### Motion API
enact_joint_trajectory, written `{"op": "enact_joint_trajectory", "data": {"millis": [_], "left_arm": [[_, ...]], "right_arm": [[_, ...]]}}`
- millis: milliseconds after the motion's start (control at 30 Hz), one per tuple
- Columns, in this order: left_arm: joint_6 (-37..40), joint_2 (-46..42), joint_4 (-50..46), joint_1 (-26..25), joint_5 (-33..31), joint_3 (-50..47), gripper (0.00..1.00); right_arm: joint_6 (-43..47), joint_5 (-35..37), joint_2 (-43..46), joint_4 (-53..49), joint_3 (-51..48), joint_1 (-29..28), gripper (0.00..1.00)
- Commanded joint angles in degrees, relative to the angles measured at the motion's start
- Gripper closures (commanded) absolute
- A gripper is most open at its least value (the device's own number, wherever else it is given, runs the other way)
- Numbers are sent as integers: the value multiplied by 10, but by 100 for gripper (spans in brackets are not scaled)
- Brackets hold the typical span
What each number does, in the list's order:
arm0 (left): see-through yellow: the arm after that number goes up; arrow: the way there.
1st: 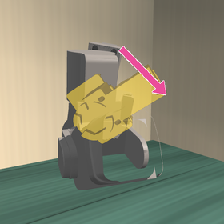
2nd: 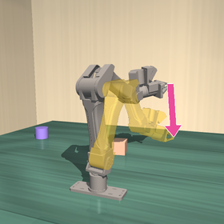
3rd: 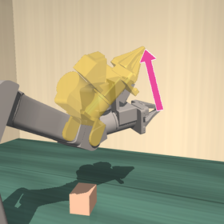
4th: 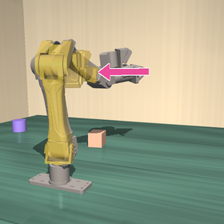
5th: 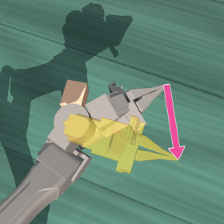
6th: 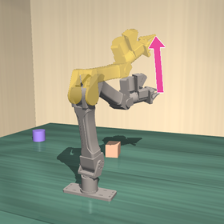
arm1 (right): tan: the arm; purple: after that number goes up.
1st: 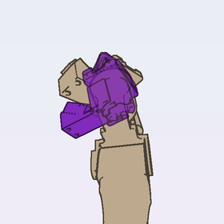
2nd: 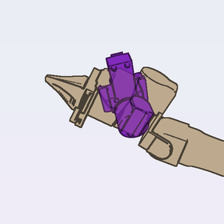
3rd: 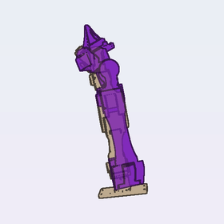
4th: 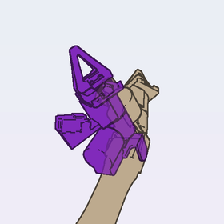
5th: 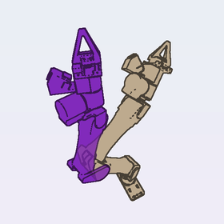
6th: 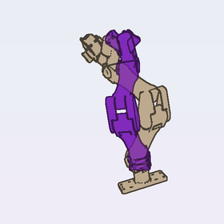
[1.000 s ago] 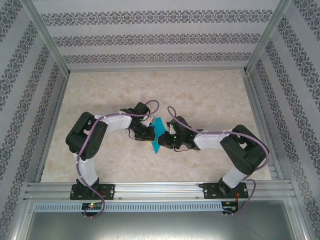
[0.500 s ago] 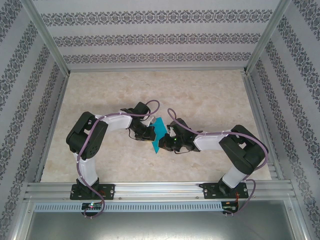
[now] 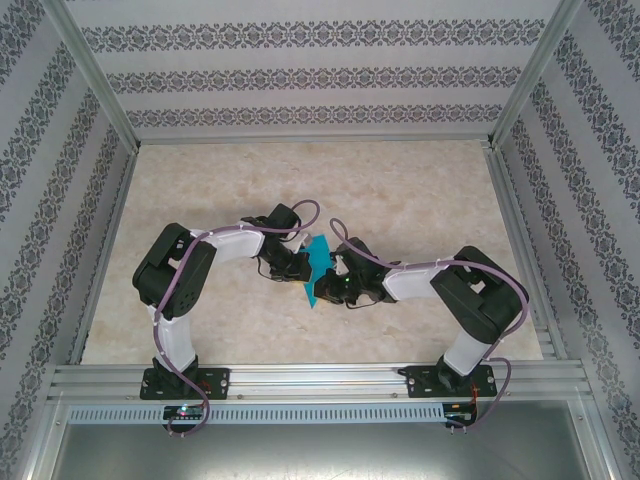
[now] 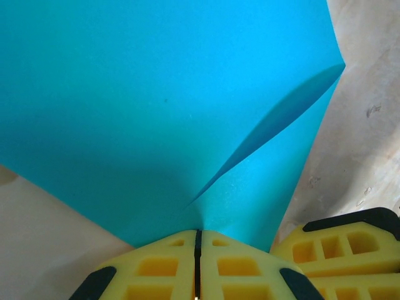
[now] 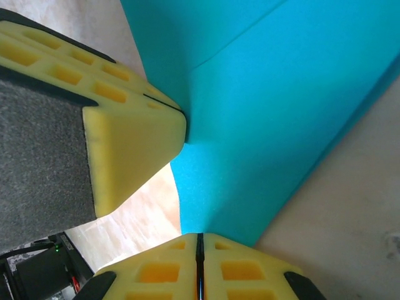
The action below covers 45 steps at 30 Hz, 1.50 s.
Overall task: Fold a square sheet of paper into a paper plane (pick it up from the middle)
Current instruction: Third fold the triangle at the center of the table.
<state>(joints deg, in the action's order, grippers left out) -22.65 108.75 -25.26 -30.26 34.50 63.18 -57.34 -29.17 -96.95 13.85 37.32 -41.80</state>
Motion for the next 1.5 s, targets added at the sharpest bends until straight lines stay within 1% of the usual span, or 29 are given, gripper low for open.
{"op": "enact_joint_trajectory", "data": {"millis": [0, 600, 900, 1033, 1100, 1133, 1267, 1333, 1467], "left_arm": [[14, 47, -18, 1, -55, -22, 90], [12, 48, -14, 1, -43, -26, 90], [7, 15, -25, 1, -34, -11, 89], [-4, -11, -31, 1, -36, 7, 86], [-11, -27, -31, 0, -34, 16, 80], [-13, -31, -31, 1, -33, 19, 79], [-20, -48, -28, 1, -17, 22, 78], [-22, -43, -24, 1, -6, 17, 79], [-36, -25, 4, 0, 23, 5, 84]], "right_arm": [[-7, -9, -9, 14, 12, -6, 91], [-9, -7, -39, 28, 19, -8, 92], [-2, -7, -49, 16, 17, -9, 92], [0, -8, -46, 9, 16, -9, 92], [1, -9, -46, 9, 15, -8, 92], [1, -9, -45, 9, 15, -8, 92], [2, -8, -41, 10, 11, -7, 92], [3, -8, -39, 12, 10, -8, 93], [-1, -9, -41, 23, 9, -8, 92]]}}
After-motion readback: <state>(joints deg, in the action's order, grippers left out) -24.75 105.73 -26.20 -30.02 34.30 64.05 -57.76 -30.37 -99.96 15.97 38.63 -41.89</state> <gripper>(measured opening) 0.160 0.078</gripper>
